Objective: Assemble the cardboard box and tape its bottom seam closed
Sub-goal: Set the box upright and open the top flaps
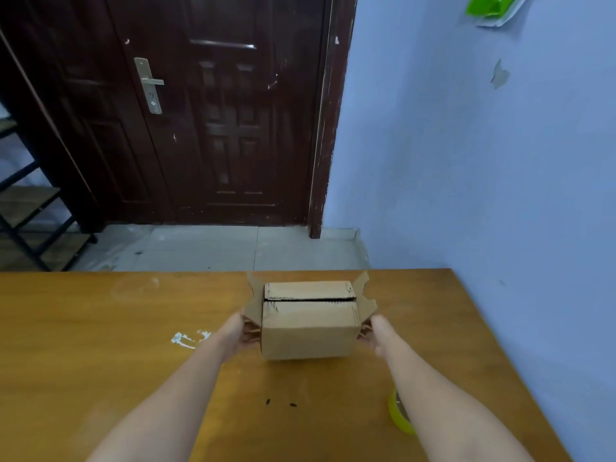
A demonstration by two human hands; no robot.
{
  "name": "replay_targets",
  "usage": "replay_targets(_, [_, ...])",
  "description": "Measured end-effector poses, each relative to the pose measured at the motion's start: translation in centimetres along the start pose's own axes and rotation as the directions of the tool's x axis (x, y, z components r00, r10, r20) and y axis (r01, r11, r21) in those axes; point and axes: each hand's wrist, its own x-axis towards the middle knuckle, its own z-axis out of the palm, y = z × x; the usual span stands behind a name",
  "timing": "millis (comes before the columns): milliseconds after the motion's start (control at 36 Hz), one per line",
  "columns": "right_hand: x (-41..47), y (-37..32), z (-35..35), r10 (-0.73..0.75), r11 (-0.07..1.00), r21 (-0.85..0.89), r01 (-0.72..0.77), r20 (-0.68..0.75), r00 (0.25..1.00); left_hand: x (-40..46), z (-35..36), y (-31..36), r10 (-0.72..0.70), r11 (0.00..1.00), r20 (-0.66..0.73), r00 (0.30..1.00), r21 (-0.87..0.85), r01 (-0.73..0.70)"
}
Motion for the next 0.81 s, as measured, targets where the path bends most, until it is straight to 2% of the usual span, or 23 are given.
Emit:
replay_targets(222, [-0.1, 1.7, -0.8, 0.086, 0.994, -0.073, -0.082, 0.058, 0.995, 0.4, -0.2, -1.7, -0.104, 0.994, -0.017, 0.994, 0.037, 0.104])
replay_targets(361, [-0.2, 1.8, -1.3, 0.101, 0.991, -0.094, -0.092, 0.091, 0.991, 0.2, 0.0, -2.1, -0.111, 0.993, -0.026, 0.993, 0.034, 0.112])
replay_targets(500, [-0.5, 0.7, -1.1, 0.083, 0.992, -0.101, -0.079, 0.034, 0.996, 0.1, 0.0, -1.6, -0.093, 0.993, -0.052, 0.994, 0.072, 0.096])
replay_targets(583, [-0.7, -0.6, -1.4, 0.061, 0.996, -0.073, -0.058, 0.035, 0.998, 0.3, -0.2, -0.8, -0.036, 0.998, -0.085, 0.996, 0.056, 0.041])
replay_targets(667, [-0.7, -2.2, -2.2, -0.017, 0.993, -0.117, 0.020, 0.026, 1.000, 0.6, -0.4, 0.8, 0.078, 0.995, -0.175, 0.981, 0.073, -0.066])
replay_targets(750, [-0.7, -4.5, -2.8, -0.114, 0.982, -0.156, 0.110, -0.019, 0.993, 0.8, -0.3, 3.0, 0.284, 0.953, -0.266, 0.921, 0.183, -0.241])
replay_targets(806, [-0.9, -6.3, -2.6, -0.186, 0.961, -0.212, 0.175, -0.033, 0.982, 0.8, 0.1, 4.6, 0.434, 0.879, -0.291, 0.853, 0.345, -0.329])
